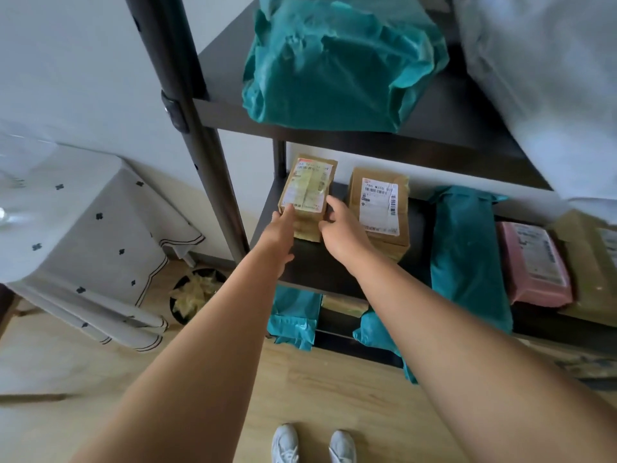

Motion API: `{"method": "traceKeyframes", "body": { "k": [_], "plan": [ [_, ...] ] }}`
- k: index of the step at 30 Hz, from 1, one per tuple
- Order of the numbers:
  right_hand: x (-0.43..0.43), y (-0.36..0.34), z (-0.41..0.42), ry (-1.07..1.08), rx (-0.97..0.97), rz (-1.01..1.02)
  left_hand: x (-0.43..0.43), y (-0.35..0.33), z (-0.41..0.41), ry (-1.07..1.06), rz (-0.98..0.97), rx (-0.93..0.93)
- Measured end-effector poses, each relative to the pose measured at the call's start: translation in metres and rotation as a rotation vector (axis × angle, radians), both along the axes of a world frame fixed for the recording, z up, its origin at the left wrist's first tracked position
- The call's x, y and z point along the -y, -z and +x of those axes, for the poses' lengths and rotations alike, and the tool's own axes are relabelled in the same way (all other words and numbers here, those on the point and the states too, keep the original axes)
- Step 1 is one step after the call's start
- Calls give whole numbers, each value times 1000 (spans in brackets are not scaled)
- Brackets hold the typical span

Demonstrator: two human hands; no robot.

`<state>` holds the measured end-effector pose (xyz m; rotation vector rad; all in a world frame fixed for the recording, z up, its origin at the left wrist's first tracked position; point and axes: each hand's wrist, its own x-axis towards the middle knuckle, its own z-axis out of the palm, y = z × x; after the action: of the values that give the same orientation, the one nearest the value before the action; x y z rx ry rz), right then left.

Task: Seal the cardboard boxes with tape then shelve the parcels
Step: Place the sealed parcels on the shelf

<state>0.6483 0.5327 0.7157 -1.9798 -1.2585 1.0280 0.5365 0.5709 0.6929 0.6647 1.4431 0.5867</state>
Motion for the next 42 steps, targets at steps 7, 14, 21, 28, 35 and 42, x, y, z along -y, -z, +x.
{"method": "traceKeyframes", "body": {
  "k": [7,14,21,28,35,42],
  "plan": [
    [35,-2,5,146,63,152,43,18,-9,-4,-31,33],
    [98,14,-9,24,69,84,131,35,-47,9,-48,-52],
    [192,43,-40,-287,101,-11,276,64,-97,-276,-20,-107],
    [295,88,-79,-496,90,-148,425,98,-123,-530,-149,-115],
    [399,130,-158,-789,187,-241,581,140,-179,-726,-269,-191],
    [532,196,-233,-905,191,-369,745,203,-239,-791,-361,-212]
  ]
}}
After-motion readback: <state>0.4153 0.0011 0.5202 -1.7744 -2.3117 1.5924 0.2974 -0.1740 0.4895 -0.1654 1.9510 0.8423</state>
